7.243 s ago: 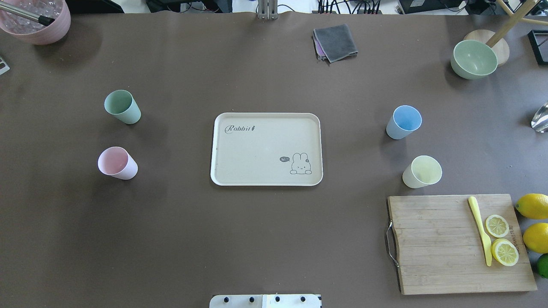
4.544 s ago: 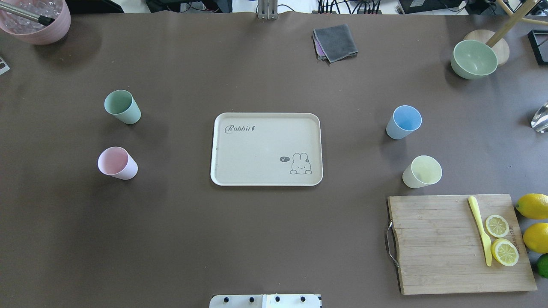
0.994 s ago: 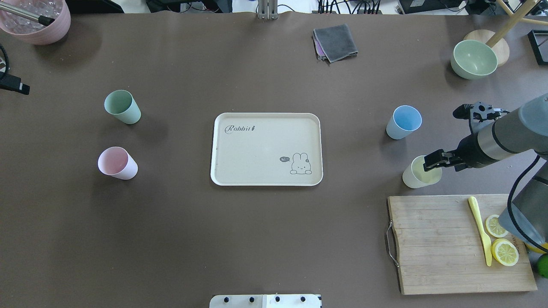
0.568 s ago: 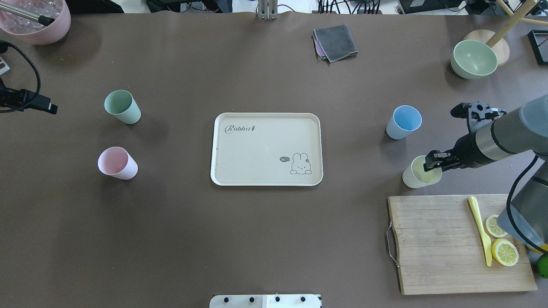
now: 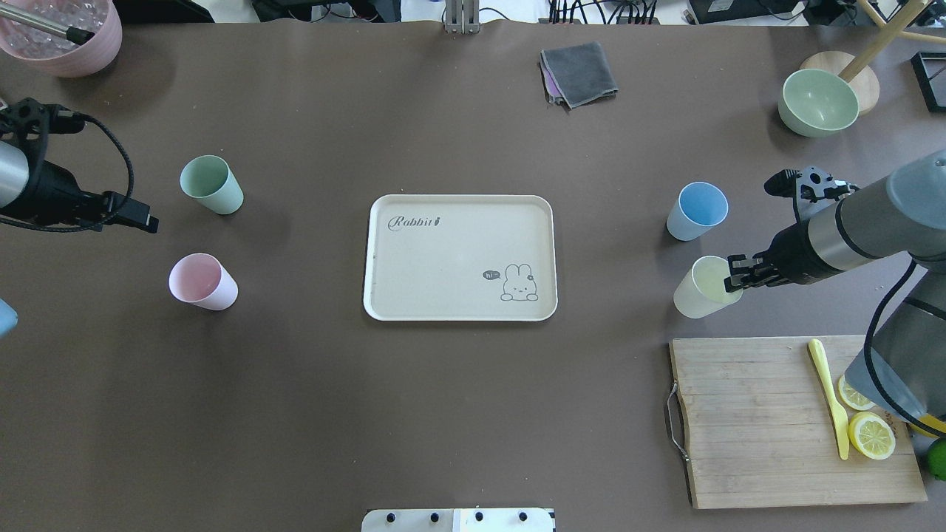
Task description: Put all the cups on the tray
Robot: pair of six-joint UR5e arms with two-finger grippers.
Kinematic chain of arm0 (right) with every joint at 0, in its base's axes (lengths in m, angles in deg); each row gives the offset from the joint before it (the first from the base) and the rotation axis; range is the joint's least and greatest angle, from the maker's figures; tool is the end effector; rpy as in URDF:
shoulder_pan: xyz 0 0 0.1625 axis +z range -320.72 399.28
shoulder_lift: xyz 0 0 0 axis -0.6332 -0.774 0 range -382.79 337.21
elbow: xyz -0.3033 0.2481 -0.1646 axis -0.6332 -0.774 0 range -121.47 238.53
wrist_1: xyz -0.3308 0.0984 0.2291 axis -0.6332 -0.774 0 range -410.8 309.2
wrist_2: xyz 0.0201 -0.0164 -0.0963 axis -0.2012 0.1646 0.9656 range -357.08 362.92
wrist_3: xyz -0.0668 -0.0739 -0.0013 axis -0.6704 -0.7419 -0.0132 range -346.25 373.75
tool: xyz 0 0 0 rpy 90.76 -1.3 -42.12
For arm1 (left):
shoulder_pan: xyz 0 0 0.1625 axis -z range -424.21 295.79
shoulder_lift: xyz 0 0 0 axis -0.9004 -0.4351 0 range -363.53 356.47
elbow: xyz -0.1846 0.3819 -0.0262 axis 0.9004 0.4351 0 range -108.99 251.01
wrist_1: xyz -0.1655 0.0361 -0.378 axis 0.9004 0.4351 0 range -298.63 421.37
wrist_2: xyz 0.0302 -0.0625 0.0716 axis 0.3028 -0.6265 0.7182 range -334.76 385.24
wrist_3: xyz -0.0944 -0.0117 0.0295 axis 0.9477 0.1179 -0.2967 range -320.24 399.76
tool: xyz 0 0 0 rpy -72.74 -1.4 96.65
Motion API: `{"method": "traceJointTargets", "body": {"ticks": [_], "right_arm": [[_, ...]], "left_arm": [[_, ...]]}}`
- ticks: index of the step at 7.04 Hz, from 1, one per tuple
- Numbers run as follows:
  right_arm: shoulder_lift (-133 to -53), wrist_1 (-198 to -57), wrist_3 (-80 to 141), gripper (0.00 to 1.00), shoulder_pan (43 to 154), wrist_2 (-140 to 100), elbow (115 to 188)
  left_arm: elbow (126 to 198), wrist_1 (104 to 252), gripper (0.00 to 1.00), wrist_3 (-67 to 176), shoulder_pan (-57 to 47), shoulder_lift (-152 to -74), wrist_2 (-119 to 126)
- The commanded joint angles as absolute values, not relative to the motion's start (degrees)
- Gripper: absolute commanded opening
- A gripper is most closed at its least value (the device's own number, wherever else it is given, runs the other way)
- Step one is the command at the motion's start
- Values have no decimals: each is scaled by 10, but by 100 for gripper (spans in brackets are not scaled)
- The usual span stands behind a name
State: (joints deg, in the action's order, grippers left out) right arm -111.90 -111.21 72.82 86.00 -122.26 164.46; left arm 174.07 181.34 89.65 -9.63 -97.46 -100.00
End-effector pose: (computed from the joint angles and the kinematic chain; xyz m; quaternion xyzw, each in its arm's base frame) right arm -0.2942 -0.4231 0.4579 0.0192 -0.4668 0.0024 0.8842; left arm 0.2463 -0.4772 0.4546 0.0912 0.4615 0.0096 0.8824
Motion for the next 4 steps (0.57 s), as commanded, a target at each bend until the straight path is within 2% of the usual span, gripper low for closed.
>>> {"method": "traceJointTargets", "body": {"ticks": [1,2,3,4], "right_arm": [[-1116,-1114,729,0,892,-1270,1656],[-1110,-1114,729,0,916,-1304,1657],[-1088,-1134,729,0,938,-1326,1658],[-1047,-1203,729,0,953,-1347,1673]], "left_arm": [[1760,1815,97,943,-154,-973,-959],[1759,1815,97,943,-165,-971,-954],[1757,1815,87,944,-175,-971,-954],[1754,1815,52,943,-188,-971,-953]]}}
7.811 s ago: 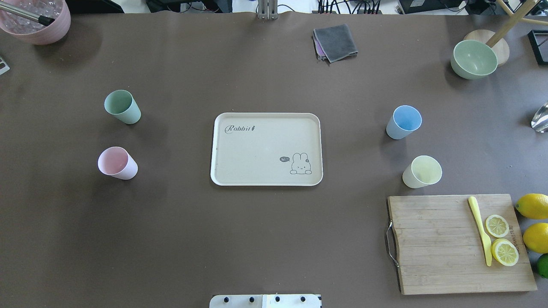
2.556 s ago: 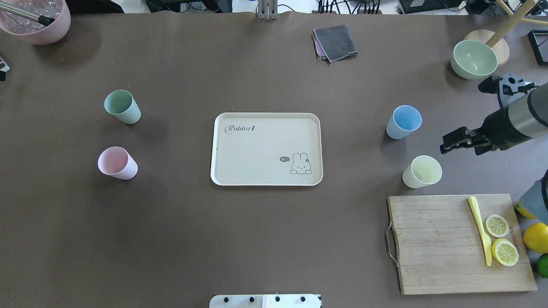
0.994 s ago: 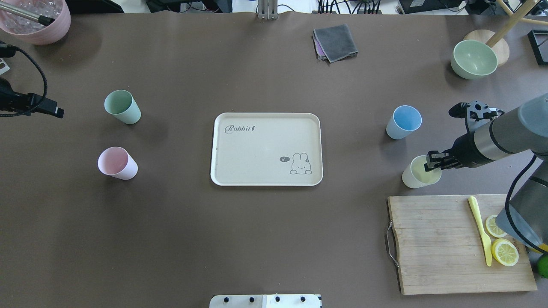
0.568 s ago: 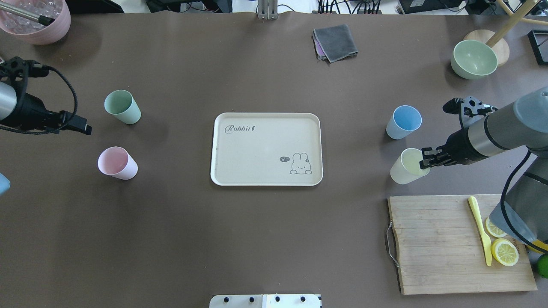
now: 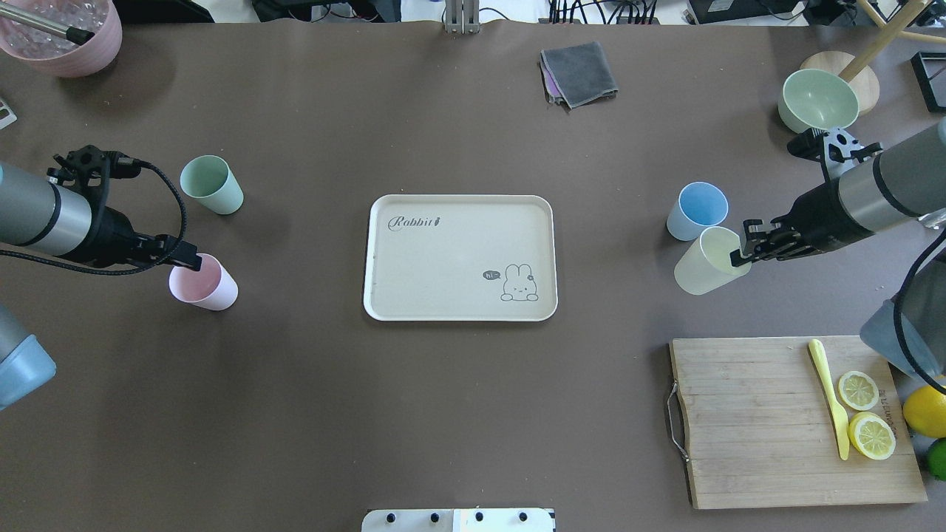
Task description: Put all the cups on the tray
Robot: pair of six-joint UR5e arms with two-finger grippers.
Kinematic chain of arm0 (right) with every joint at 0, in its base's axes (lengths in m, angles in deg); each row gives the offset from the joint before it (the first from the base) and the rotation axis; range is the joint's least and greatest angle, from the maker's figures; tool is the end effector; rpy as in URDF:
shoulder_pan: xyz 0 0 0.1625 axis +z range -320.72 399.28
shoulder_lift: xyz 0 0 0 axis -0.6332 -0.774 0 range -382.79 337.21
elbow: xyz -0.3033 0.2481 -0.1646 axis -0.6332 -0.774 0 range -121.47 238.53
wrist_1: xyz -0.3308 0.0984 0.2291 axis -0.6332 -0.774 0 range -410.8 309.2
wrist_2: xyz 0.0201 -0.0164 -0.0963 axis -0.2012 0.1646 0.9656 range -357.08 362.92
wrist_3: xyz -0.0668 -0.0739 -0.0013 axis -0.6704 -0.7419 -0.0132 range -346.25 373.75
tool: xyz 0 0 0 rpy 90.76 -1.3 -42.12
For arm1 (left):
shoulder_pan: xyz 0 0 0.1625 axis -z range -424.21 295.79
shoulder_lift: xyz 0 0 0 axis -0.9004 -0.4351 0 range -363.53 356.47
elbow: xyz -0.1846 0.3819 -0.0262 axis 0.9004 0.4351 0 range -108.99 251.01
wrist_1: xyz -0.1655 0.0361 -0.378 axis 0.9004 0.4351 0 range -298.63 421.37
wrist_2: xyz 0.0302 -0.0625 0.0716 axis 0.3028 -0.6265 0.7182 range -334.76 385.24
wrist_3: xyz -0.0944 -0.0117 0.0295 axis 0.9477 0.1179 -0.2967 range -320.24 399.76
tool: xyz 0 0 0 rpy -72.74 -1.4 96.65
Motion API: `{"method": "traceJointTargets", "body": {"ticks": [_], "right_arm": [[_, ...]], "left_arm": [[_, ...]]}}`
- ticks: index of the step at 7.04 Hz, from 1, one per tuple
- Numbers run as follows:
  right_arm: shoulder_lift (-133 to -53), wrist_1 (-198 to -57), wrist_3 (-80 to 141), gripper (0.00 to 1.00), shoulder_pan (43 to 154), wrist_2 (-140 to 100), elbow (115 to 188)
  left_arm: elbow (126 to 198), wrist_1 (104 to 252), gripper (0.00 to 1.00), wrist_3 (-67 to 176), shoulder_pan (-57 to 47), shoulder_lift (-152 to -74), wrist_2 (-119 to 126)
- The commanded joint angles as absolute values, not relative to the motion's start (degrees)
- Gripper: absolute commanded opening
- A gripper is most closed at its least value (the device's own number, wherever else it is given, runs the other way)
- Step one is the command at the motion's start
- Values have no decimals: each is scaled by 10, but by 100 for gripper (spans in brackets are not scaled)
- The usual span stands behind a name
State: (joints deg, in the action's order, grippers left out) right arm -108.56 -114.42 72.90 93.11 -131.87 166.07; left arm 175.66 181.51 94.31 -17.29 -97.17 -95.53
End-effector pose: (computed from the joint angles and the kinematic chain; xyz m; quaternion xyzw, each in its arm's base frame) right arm -0.2529 -0.4527 0.4138 -0.0030 -0.5131 0.0158 0.8582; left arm 0.3014 -0.4430 0.4458 0.0783 0.4570 0.0205 0.8858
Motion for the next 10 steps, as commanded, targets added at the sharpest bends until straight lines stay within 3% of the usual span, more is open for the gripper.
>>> {"method": "traceJointTargets", "body": {"ticks": [1,2,3,6,10], "right_arm": [[-1019,-1254,729,0,954,-1345,1690],[-1001,-1260,730,0,951,-1344,1694],[-990,-1260,738,0,940,-1341,1694],[-927,-1281,822,0,879,-1290,1694],[-845,-1336,857,0,769,-1171,1651]], "left_arm": [[1752,1816,31,943,-199,-971,-953],[1747,1818,22,943,-214,-971,-925],[1742,1819,2,943,-220,-971,-913],[1775,1812,0,999,-212,-988,-911],[1778,1618,0,1097,-220,-1180,-908]]}}
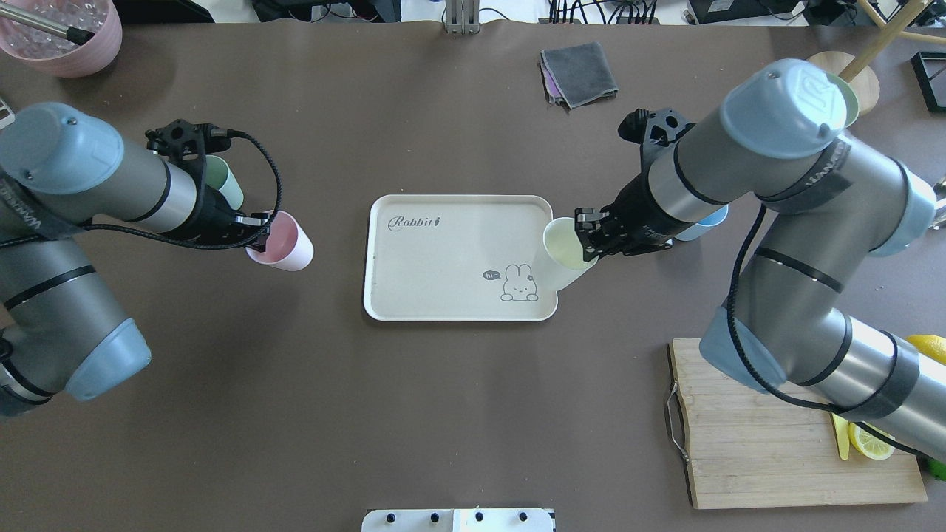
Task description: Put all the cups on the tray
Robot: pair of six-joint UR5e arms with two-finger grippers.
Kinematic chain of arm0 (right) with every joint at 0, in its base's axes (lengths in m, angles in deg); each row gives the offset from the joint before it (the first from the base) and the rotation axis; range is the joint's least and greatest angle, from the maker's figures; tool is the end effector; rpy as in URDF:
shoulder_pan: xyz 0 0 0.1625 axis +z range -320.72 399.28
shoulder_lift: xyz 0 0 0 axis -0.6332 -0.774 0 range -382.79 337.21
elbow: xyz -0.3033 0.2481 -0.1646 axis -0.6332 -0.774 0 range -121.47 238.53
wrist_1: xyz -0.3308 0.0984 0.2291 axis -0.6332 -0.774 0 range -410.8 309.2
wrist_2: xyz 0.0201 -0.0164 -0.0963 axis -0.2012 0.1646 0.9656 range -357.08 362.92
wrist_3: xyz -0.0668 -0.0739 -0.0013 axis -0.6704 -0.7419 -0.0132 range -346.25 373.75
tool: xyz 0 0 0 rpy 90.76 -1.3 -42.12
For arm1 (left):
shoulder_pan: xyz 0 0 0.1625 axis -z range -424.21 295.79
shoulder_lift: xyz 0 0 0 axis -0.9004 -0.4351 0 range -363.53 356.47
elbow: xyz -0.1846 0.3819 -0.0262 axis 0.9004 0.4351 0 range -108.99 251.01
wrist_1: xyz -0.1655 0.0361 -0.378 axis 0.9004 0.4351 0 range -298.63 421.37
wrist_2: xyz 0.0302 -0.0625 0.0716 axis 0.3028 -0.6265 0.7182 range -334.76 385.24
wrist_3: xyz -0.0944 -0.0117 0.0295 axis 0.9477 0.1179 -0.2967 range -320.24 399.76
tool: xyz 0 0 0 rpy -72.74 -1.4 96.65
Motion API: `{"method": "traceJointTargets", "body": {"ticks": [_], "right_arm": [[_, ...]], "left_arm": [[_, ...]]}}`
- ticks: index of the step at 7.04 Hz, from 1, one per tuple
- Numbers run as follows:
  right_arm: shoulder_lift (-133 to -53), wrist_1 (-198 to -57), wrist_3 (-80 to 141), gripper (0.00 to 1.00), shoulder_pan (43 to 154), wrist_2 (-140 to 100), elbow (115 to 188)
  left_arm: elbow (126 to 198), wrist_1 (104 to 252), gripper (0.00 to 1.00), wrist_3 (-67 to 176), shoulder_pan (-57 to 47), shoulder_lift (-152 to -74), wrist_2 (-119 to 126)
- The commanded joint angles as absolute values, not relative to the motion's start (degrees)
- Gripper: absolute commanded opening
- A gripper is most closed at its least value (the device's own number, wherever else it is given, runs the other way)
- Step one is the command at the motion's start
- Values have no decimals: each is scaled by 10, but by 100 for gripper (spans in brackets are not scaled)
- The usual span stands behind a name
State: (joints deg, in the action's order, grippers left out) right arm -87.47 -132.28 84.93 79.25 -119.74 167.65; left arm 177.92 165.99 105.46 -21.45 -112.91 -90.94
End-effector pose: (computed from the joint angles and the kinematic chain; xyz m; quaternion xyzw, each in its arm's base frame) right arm -0.4002 -0.4391 0.2430 -0.0092 -0.4964 0.0344 0.8674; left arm 0.3720 -0.4657 0.3103 0.0608 0.4620 -0.0449 0.8837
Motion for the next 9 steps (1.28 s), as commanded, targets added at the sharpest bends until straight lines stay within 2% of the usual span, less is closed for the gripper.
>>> {"method": "traceJointTargets", "body": {"ticks": [1,3,4,5,6,9], "right_arm": [[-823,-1338,856,0,760,-1150,1610],[-762,-1332,851,0,752,-1128,1509],[-761,-1332,848,0,747,-1127,1499],[-761,-1331,846,12,747,-1127,1488],[-761,-1329,847,99,748,-1127,1491],[-752,-1351,832,100,856,-1229,1521]], "left_arm": [[1781,1616,0,1114,-230,-1191,-908],[1782,1582,0,1125,-259,-1222,-882],[1781,1574,0,1145,-276,-1233,-878],[1782,1565,0,1157,-289,-1245,-860],[1778,1552,0,1174,-319,-1259,-827],[1764,1550,0,1197,-381,-1274,-761]]}}
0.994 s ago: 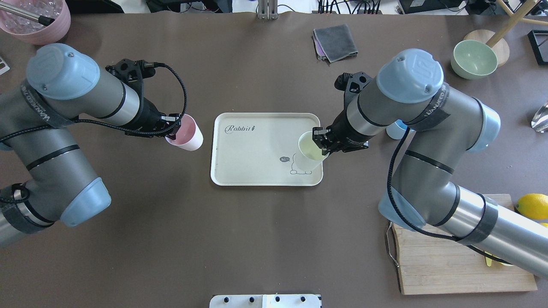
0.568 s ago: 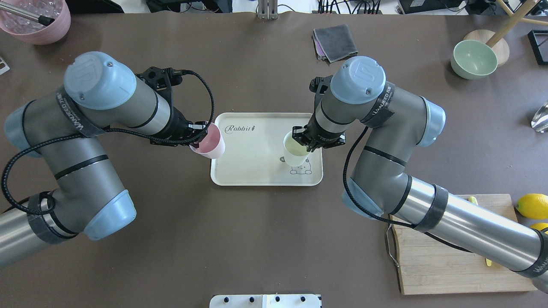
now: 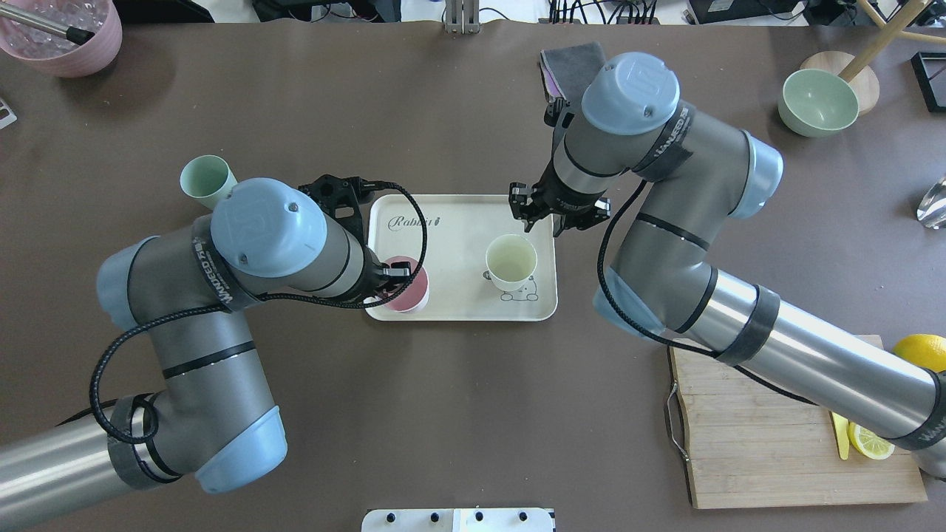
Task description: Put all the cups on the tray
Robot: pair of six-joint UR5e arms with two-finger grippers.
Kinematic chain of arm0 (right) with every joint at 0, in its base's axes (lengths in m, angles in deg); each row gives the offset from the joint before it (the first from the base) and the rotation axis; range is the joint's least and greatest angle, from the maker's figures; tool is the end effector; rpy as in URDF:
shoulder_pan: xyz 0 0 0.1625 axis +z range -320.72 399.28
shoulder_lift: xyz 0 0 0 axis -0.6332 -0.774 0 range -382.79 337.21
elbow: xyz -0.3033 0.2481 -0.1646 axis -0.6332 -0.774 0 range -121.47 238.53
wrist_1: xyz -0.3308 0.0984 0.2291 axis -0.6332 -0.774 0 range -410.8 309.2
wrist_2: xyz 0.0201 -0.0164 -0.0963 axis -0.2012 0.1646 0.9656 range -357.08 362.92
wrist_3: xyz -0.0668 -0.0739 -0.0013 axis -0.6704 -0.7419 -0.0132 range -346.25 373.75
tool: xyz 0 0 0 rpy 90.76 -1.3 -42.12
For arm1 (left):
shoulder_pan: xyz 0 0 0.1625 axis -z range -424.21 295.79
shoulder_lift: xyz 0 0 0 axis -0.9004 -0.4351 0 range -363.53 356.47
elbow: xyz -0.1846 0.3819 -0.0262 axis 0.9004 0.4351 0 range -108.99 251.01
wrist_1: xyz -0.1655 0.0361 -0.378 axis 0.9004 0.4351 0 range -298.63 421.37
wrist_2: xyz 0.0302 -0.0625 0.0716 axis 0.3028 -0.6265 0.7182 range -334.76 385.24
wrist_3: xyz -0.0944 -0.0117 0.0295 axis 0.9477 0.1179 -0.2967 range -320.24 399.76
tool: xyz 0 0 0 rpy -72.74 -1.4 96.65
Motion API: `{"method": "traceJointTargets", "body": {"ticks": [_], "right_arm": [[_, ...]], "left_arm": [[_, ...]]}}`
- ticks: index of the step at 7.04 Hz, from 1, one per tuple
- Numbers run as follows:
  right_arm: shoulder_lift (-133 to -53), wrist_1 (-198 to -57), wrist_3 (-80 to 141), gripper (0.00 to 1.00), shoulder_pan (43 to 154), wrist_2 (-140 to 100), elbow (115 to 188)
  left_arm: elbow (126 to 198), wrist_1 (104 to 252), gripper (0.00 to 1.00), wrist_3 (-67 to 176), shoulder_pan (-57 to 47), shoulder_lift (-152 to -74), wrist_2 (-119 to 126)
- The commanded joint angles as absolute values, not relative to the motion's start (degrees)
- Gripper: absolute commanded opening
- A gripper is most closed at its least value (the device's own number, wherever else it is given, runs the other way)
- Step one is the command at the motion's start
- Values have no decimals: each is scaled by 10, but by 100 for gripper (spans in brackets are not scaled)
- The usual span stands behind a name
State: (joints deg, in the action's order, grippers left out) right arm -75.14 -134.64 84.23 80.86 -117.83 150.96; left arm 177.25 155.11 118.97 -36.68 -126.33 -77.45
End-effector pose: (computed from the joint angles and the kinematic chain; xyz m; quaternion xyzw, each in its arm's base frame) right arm -0.4619 -0.5198 0.2337 -0.0175 -0.4500 0.0674 0.8903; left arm 0.5026 -0.3877 0.2030 0.0515 0.4498 -0.0809 0.8879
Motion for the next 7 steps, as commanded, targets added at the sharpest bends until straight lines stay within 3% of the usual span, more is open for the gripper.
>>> {"method": "traceJointTargets", "body": {"ticks": [1,5,7], "right_arm": [[-764,-1351,810,100,888,-1254,1527],[-869,-1353,606,100,1013,-1304,1518],[-880,-1381,539,100,1034,-1292,1500]], "left_arm": [[1741,1551,0,1196,-380,-1276,-759],[1705,1561,0,1168,-354,-1280,-747],[1678,1583,0,1174,-350,-1289,-747]]}}
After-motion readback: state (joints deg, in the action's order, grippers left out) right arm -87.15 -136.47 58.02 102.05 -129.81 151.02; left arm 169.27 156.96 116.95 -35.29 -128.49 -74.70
